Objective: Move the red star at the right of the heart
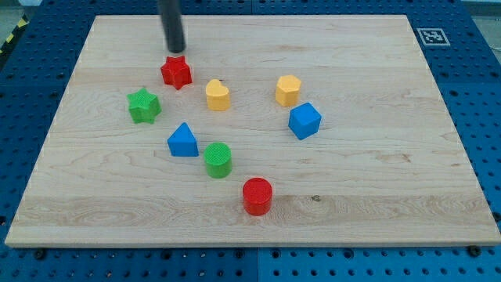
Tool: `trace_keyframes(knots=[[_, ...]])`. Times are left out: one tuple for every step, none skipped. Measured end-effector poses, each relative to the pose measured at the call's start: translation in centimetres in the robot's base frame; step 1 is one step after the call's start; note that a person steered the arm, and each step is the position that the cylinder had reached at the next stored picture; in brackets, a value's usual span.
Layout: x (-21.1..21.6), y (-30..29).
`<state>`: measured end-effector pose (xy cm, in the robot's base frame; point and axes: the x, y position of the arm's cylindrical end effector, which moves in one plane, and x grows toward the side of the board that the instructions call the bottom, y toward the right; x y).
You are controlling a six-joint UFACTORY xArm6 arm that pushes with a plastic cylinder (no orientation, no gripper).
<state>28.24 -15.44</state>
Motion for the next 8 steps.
trace_keyframes(knots=[[2.2,-2.6],[6.2,-2.5],[6.9,0.5],[6.2,4.2],[5.6,6.4],[5.6,8.5],[5.0,10.5],[5.6,11.2]])
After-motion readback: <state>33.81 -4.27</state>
